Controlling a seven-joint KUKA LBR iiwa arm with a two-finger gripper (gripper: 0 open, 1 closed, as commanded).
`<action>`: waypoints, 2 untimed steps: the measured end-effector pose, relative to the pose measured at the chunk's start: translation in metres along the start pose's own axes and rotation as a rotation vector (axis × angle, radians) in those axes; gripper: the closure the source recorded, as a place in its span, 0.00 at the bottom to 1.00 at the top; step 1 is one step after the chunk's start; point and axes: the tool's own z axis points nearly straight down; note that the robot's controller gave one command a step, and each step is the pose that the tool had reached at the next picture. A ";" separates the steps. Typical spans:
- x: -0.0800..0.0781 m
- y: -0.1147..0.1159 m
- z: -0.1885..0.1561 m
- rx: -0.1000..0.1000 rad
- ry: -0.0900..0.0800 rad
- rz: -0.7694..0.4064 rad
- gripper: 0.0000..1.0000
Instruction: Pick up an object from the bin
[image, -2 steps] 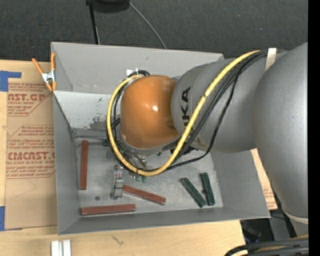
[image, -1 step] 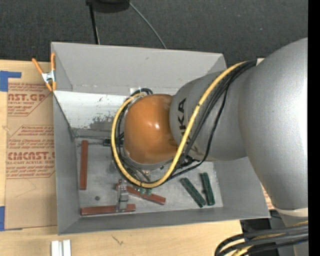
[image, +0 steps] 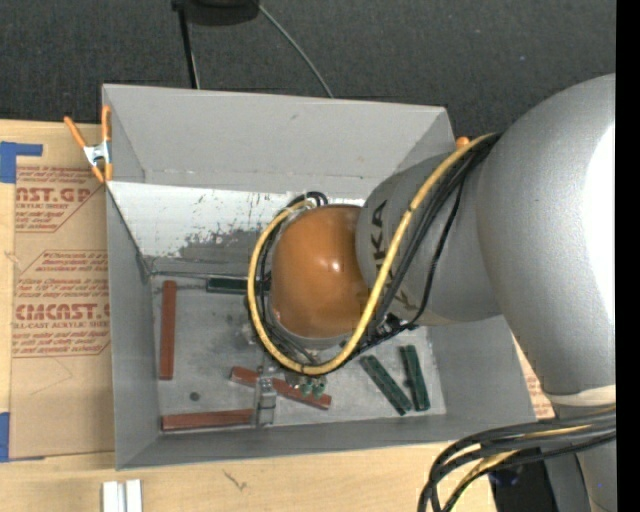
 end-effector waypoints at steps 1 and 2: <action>-0.017 -0.025 0.047 0.000 0.005 -0.398 1.00; -0.017 -0.025 0.047 0.000 0.005 -0.398 1.00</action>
Offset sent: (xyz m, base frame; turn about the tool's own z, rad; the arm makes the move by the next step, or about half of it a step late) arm 0.0000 0.0000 0.0000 0.0000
